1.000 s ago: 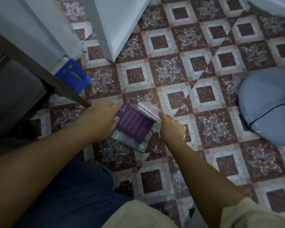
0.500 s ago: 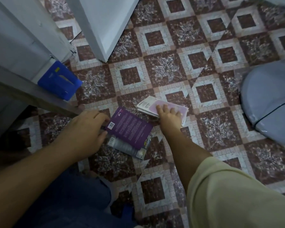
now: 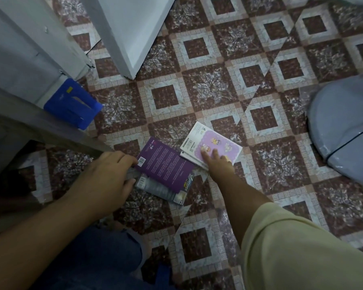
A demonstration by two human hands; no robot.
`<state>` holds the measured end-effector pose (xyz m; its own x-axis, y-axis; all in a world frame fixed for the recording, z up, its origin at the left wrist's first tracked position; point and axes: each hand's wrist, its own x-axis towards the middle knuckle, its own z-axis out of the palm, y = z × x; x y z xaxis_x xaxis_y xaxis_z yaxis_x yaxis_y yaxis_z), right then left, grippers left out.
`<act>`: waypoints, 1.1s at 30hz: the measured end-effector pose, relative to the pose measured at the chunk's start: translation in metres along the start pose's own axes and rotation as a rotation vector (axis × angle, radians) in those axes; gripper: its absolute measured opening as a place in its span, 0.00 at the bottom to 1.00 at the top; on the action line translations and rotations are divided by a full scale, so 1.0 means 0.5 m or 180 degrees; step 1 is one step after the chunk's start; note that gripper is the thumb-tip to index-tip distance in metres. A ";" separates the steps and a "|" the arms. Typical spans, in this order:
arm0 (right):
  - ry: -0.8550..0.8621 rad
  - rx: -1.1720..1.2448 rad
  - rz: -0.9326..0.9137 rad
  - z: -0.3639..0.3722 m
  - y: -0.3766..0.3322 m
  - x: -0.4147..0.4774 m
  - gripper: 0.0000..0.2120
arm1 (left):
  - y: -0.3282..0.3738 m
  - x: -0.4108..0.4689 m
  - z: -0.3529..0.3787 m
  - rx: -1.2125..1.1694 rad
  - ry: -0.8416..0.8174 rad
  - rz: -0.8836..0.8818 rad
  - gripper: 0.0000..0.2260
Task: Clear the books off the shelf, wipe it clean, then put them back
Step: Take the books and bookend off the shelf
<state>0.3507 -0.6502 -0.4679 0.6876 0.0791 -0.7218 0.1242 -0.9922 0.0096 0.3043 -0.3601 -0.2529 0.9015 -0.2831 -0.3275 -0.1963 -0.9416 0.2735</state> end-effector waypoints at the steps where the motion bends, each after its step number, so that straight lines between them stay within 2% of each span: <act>1: 0.0017 0.0050 -0.0043 0.001 0.005 -0.005 0.37 | 0.002 0.001 0.001 0.0001 -0.0010 0.0002 0.17; 6: 0.0572 0.0043 -0.0720 0.011 -0.002 -0.036 0.28 | 0.004 0.000 0.014 0.0018 -0.0056 0.0051 0.17; 11: 0.0316 0.0004 -0.0798 0.031 -0.007 -0.036 0.22 | -0.002 0.003 0.019 0.0241 -0.0068 0.0175 0.18; 17: 0.0238 -0.0295 -0.0691 0.033 -0.004 -0.017 0.28 | -0.015 0.024 0.010 0.0527 0.0051 0.0295 0.17; 21: -0.0089 -0.0395 -0.0549 0.012 -0.018 -0.013 0.24 | -0.012 0.030 0.005 0.0538 0.0107 0.0323 0.16; 23: -0.0073 -0.0373 -0.0492 -0.004 -0.030 -0.020 0.22 | -0.010 0.029 0.001 0.0556 0.0109 0.0319 0.16; 28: 0.0802 0.0101 -0.0270 -0.060 -0.065 -0.067 0.16 | 0.000 0.021 -0.035 0.0526 0.0177 0.0195 0.16; 33: 0.1469 0.0555 -0.0586 -0.164 -0.113 -0.166 0.16 | 0.018 0.002 -0.094 0.0404 0.0338 -0.0035 0.17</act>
<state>0.3452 -0.5927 -0.3516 0.9140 0.2490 -0.3204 0.1789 -0.9560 -0.2324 0.3213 -0.3604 -0.2084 0.9382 -0.2582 -0.2304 -0.2275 -0.9619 0.1518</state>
